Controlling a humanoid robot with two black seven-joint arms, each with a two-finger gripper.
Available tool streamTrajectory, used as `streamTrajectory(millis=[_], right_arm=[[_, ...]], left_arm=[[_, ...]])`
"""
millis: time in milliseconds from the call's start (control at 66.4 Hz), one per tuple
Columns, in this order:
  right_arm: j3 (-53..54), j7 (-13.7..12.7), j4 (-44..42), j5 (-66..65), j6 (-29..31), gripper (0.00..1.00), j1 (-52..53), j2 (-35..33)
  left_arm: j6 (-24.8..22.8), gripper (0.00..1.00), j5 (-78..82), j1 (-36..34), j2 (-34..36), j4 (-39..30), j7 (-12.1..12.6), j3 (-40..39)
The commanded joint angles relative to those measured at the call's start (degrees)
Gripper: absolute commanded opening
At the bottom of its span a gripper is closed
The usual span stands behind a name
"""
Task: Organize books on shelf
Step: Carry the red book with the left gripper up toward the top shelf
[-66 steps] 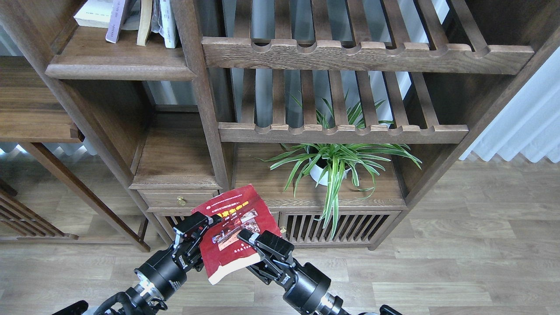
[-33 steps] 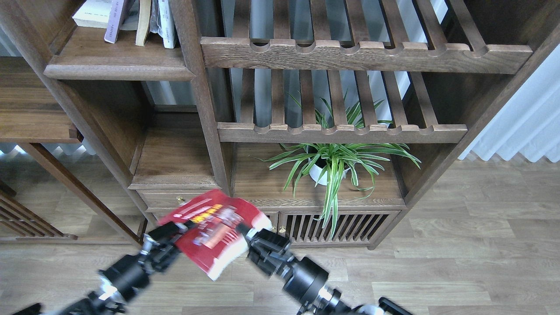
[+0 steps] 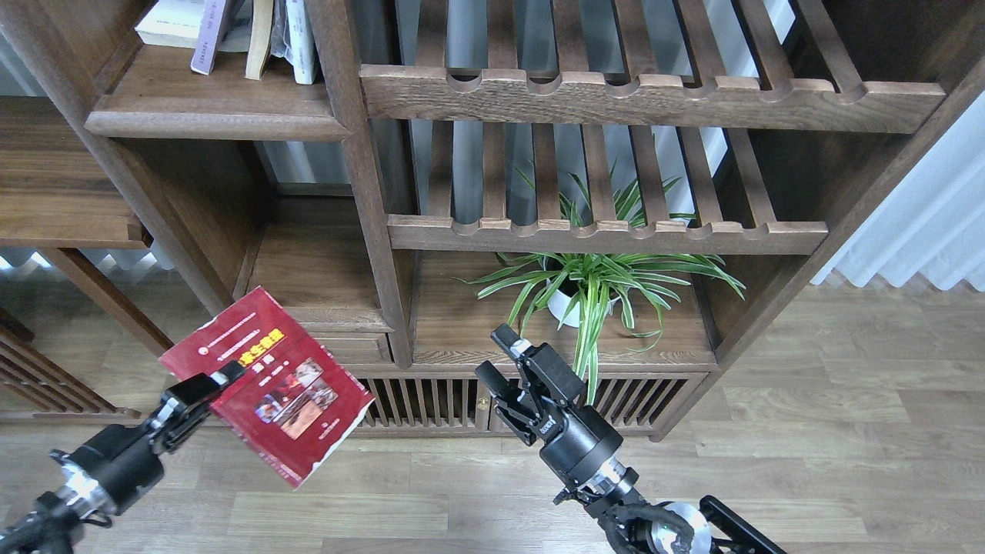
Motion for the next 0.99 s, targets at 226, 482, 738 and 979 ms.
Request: streamTrajectory(millis=[226,482,738,979], right_arm=[[-0.89,0.17,-0.27,-0.01,0.0,0.99,-0.47,0.09],[-3.09,-0.45,-0.89,-0.72,0.0,0.99,-0.21,-1.05],[-3.09,-0.45,-2.82,-1.33,0.0,0.99,0.06,-0.79],[-3.09,-0.53,-2.82,-1.33,0.0,0.99,0.23,-0.87]], left_arm=[[0.02,0.0,1.69,6.86,10.04,-0.93,3.38,-20.81],[0.02,0.0,0.81,6.42,16.37,-0.93,3.38,-33.39],[0.02,0.0,0.72,-0.33,24.27,-0.93,3.38,-37.7],[0.02,0.0,-2.09,-16.33,35.97,-0.75,3.47,-32.69]])
